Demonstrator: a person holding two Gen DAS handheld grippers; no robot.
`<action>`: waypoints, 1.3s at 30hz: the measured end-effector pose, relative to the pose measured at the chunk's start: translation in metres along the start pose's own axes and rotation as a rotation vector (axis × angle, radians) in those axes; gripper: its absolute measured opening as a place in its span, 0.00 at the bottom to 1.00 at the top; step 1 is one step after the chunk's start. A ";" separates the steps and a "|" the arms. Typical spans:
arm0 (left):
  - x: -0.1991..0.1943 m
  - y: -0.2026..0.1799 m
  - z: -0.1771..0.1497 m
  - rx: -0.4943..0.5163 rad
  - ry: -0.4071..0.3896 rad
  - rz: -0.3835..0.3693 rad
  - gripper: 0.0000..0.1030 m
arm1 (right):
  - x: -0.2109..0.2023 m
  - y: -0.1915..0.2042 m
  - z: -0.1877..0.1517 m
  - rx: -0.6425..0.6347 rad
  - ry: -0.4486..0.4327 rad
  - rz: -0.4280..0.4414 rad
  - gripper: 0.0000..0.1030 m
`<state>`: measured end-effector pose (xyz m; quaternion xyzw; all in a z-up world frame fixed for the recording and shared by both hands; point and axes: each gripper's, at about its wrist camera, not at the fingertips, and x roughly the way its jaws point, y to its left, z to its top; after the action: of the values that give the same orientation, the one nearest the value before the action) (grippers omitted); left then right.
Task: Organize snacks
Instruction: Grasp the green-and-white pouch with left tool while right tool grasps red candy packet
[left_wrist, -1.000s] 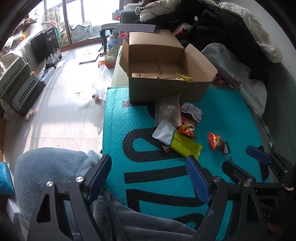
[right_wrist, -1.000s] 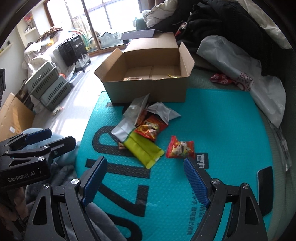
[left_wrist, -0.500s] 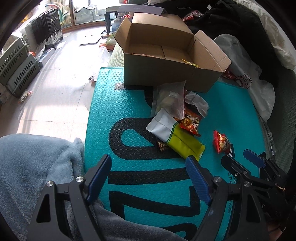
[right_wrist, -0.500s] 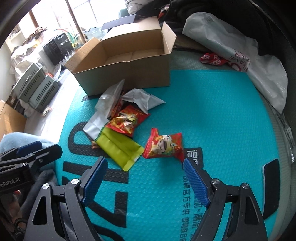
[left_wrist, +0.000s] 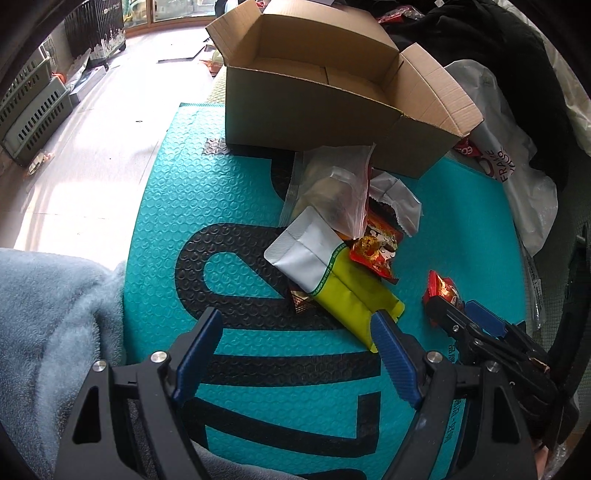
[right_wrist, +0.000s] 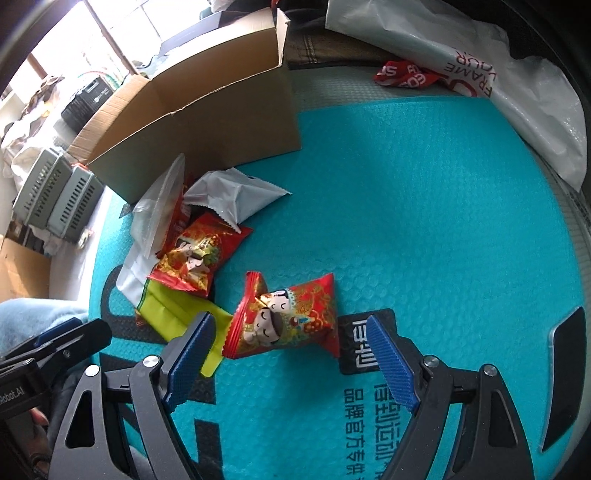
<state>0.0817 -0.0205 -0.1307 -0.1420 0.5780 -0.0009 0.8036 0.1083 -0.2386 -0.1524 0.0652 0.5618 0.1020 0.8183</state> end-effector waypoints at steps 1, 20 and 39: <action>0.001 -0.002 0.001 0.000 -0.004 0.002 0.79 | 0.002 -0.001 0.000 0.000 0.003 0.003 0.78; 0.055 -0.036 0.011 -0.063 0.067 0.012 0.79 | -0.007 -0.016 -0.009 0.015 0.005 0.020 0.55; 0.083 -0.070 0.026 -0.007 0.093 0.175 0.93 | -0.016 -0.026 -0.012 0.047 0.005 0.012 0.55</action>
<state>0.1445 -0.0960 -0.1844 -0.0934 0.6248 0.0647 0.7725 0.0942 -0.2676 -0.1482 0.0876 0.5657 0.0937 0.8146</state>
